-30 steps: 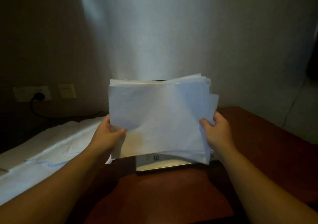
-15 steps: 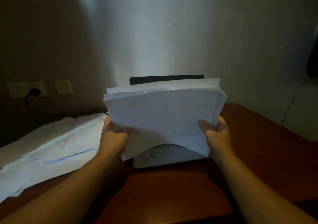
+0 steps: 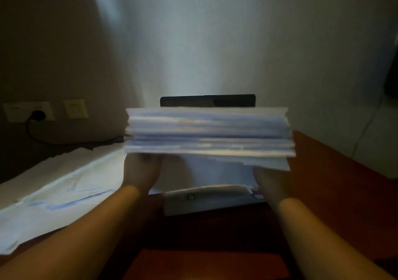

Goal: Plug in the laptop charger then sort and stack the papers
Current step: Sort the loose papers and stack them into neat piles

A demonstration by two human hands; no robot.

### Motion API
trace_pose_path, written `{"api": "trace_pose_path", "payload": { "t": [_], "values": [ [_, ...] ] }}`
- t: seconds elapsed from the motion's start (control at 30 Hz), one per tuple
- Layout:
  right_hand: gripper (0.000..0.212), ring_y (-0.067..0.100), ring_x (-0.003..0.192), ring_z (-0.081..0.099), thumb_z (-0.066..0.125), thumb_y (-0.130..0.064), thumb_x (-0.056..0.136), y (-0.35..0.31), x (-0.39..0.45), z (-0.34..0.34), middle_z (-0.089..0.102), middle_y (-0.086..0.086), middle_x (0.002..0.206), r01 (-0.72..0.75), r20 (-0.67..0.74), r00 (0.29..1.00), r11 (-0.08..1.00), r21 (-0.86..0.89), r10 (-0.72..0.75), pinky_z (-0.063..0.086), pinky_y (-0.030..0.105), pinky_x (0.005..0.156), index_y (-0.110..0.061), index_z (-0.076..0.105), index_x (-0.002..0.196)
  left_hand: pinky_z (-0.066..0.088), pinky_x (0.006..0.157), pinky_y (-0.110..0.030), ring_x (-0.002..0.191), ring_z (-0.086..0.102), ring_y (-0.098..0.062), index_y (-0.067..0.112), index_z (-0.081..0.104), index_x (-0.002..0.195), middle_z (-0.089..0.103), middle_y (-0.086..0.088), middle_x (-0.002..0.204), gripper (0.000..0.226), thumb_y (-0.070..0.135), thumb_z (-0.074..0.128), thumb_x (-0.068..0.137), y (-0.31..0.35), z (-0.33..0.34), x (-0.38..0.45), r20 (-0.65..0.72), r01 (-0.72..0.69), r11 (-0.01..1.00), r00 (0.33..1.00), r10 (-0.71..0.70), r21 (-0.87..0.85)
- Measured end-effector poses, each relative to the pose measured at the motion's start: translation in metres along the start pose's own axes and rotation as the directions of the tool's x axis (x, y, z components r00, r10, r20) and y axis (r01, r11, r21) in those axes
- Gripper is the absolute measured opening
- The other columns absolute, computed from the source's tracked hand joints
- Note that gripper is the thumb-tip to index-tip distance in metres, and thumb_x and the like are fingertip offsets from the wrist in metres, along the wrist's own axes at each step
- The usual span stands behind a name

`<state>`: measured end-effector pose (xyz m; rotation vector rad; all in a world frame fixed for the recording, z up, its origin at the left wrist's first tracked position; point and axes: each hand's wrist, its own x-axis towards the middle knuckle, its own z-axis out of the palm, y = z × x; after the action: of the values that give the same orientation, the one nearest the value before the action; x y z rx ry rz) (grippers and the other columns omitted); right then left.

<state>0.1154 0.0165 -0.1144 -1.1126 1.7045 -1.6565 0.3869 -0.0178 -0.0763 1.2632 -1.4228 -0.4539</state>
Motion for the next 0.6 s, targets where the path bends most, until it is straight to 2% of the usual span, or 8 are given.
{"api": "trace_pose_path", "payload": {
  "t": [0.07,0.1,0.17,0.27,0.37,0.47,0.6],
  "values": [
    [0.015,0.012,0.082,0.066,0.071,-0.033,0.088,-0.019,0.004,-0.001,0.070,-0.005,0.088,0.192,-0.149,0.972,0.980,0.049,-0.183,0.051,0.027,0.067,-0.019,0.068,0.093,0.050,0.082,-0.039,0.092,0.060,-0.026,0.018,0.057,0.099,0.063,-0.003,0.100,0.032,0.043,0.072,0.088,0.005,0.000,0.008,-0.037,0.033,0.999,0.999,-0.034,-0.020],
    [0.019,0.011,0.083,0.067,0.075,-0.035,0.084,-0.030,0.003,-0.002,0.071,-0.007,0.090,0.229,-0.205,0.955,0.972,0.060,-0.212,0.053,0.028,0.069,-0.021,0.069,0.093,0.052,0.078,-0.040,0.089,0.061,-0.026,0.018,0.056,0.097,0.063,-0.003,0.096,0.036,0.048,0.072,0.086,0.007,0.000,0.010,-0.038,0.057,0.997,0.998,-0.059,-0.054],
    [0.019,0.014,0.082,0.067,0.076,-0.034,0.083,-0.039,-0.001,-0.002,0.070,-0.005,0.095,0.226,-0.213,0.956,0.970,0.089,-0.203,0.054,0.031,0.068,-0.023,0.066,0.095,0.054,0.072,-0.036,0.088,0.061,-0.015,0.024,0.055,0.102,0.062,0.006,0.096,0.030,0.047,0.069,0.088,0.010,0.004,0.007,0.004,0.085,0.986,0.996,-0.086,-0.144],
    [0.008,0.008,0.078,0.062,0.066,-0.027,0.093,-0.039,-0.012,0.001,0.066,-0.009,0.092,0.253,-0.145,0.958,0.968,0.009,-0.249,0.047,0.025,0.059,-0.027,0.060,0.097,0.050,0.068,-0.025,0.086,0.056,-0.001,0.031,0.051,0.107,0.056,0.020,0.095,0.019,0.034,0.064,0.095,0.014,0.015,-0.007,0.066,0.061,0.982,0.997,-0.049,-0.181],
    [0.010,0.011,0.084,0.062,0.062,-0.028,0.096,-0.036,-0.018,0.007,0.060,-0.017,0.090,0.267,-0.137,0.957,0.962,0.064,-0.257,0.048,0.026,0.059,-0.030,0.055,0.103,0.049,0.066,-0.017,0.082,0.054,0.003,0.030,0.049,0.112,0.054,0.023,0.094,0.021,0.031,0.063,0.096,0.019,0.024,-0.010,0.012,0.026,0.974,1.000,-0.024,-0.224],
    [0.018,0.009,0.088,0.063,0.064,-0.027,0.095,-0.038,-0.014,0.003,0.062,-0.015,0.099,0.243,-0.154,0.964,0.949,0.200,-0.215,0.054,0.030,0.066,-0.033,0.055,0.109,0.054,0.075,-0.025,0.088,0.057,-0.004,0.031,0.048,0.119,0.056,0.019,0.102,0.029,0.035,0.064,0.095,0.020,0.024,-0.008,-0.021,0.064,0.954,0.997,-0.073,-0.292],
    [0.022,0.013,0.084,0.063,0.069,-0.029,0.091,-0.028,-0.012,-0.004,0.063,-0.009,0.098,0.210,-0.139,0.972,0.969,0.134,-0.191,0.048,0.028,0.059,-0.028,0.054,0.107,0.052,0.087,-0.042,0.107,0.054,-0.013,0.029,0.043,0.134,0.053,0.012,0.118,0.050,0.037,0.068,0.091,-0.002,0.025,-0.020,0.036,0.167,0.953,0.986,-0.163,-0.254]
  ]
}}
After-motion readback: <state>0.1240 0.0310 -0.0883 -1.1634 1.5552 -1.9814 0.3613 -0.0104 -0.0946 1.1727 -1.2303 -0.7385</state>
